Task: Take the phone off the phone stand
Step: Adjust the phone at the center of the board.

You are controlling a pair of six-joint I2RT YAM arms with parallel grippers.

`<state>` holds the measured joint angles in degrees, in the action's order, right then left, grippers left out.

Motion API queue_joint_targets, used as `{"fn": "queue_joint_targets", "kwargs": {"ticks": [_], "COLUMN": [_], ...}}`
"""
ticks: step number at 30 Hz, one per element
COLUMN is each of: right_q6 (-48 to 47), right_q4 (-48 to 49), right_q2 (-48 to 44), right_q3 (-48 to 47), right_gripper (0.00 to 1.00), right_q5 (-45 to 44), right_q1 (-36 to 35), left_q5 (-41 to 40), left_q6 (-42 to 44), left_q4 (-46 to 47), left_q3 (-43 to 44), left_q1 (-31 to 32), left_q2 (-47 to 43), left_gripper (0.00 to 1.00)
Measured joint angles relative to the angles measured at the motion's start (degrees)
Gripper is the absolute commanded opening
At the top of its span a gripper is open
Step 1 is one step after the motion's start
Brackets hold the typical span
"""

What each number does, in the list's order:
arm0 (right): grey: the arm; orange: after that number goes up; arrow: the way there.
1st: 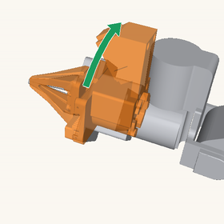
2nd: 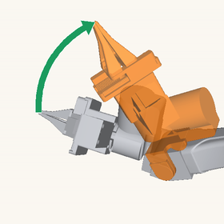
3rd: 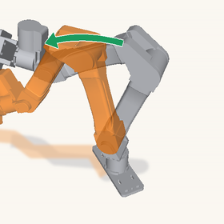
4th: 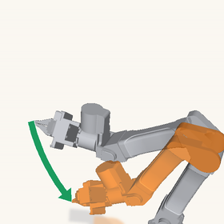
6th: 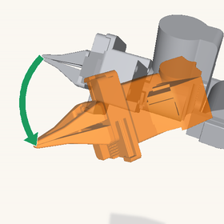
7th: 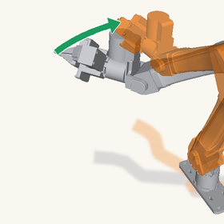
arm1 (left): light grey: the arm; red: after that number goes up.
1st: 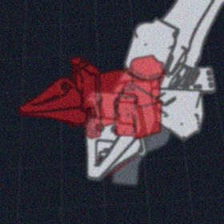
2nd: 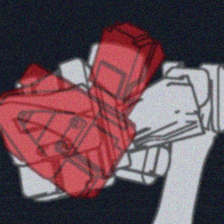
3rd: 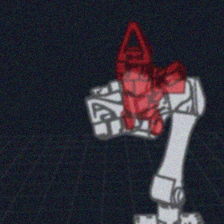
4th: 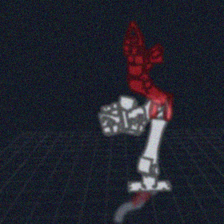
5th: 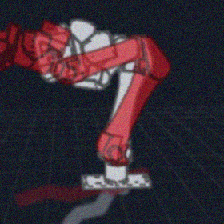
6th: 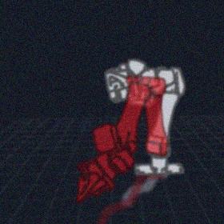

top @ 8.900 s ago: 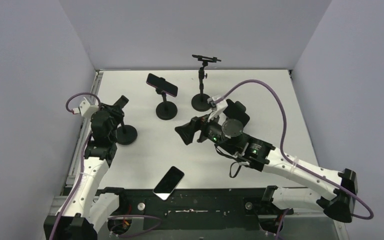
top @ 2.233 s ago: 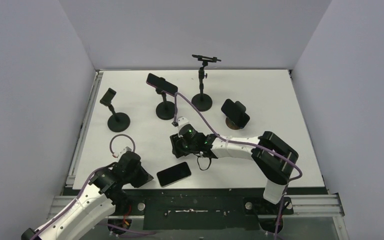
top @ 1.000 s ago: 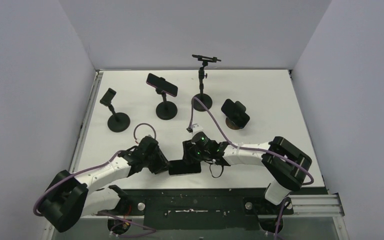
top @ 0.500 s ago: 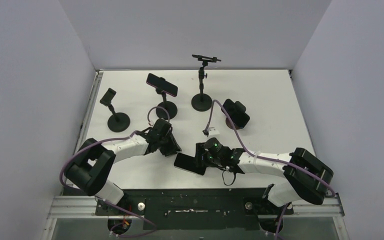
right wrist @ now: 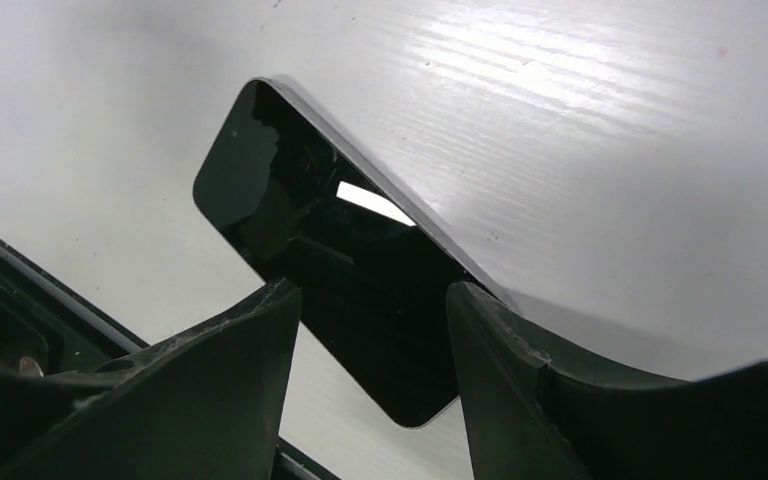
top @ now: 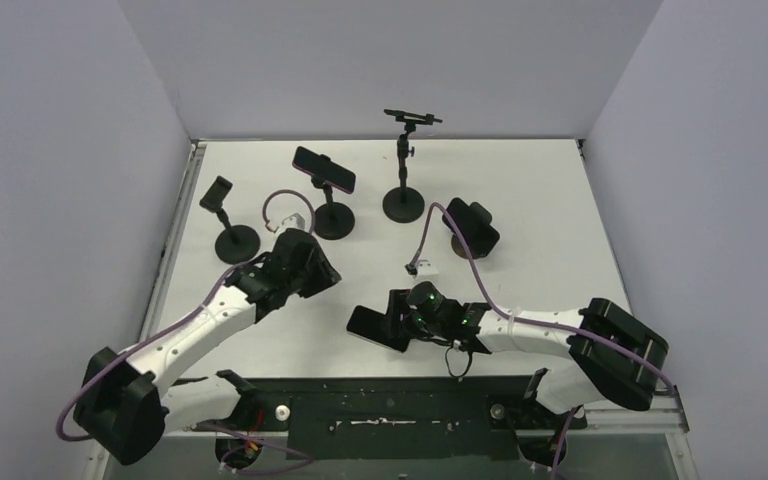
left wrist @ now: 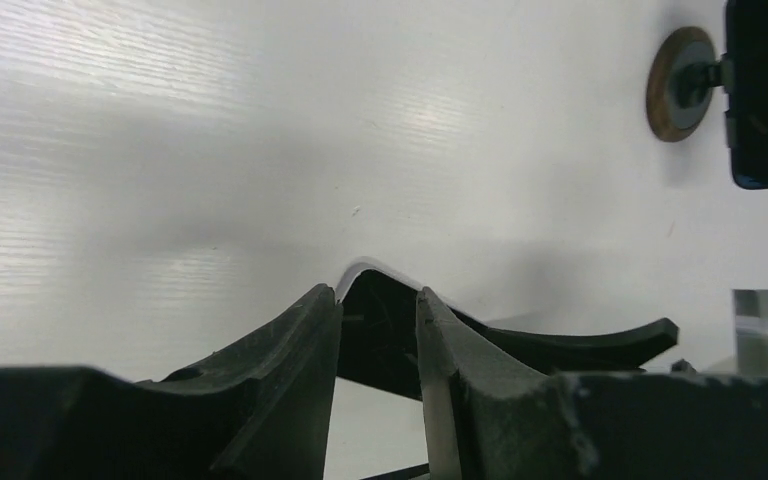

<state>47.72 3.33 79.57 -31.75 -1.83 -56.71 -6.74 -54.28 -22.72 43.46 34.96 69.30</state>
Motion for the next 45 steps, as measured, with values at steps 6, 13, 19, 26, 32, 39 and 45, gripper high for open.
{"fn": "queue_joint_targets", "kwargs": {"ticks": [6, 13, 19, 26, 32, 39, 45], "right_q6": [2.25, 3.45, 0.0, -5.57, -5.9, -3.45, 0.85], "right_q4": [1.81, 1.03, -2.16, -4.11, -2.86, 0.0, 2.4], "right_q2": [3.43, 6.78, 1.97, 0.85, 2.82, 4.76, 6.23], "right_q3": [-2.49, -7.17, -7.78, -7.15, -4.09, -3.21, -3.41], "right_gripper": [0.58, 0.61, 0.64, 0.65, 0.63, 0.61, 0.59], "right_q5": [0.5, 0.61, 0.39, 3.87, 8.39, 9.29, 7.89], "right_q1": [-4.02, -7.91, 0.13, 8.44, 8.44, 5.55, -1.57], "left_q5": [-2.08, -4.11, -8.11, -9.88, -9.86, -10.25, -10.97], "left_q6": [1.31, 4.74, 7.61, 9.7, 10.67, 10.97, 10.91], "left_q4": [-3.41, -9.55, -13.57, -14.6, -14.29, -14.34, -14.34], "left_q3": [-1.49, -3.96, -3.96, -3.96, -4.68, -5.64, -5.66], "left_q1": [-0.28, -0.28, -0.28, -0.28, -0.17, 0.96, 2.73], "left_q2": [-12.94, -23.76, -31.76, -36.65, -38.95, -39.5, -39.78], "left_gripper": [0.32, 0.32, 0.32, 0.32, 0.32, 0.32, 0.32]}}
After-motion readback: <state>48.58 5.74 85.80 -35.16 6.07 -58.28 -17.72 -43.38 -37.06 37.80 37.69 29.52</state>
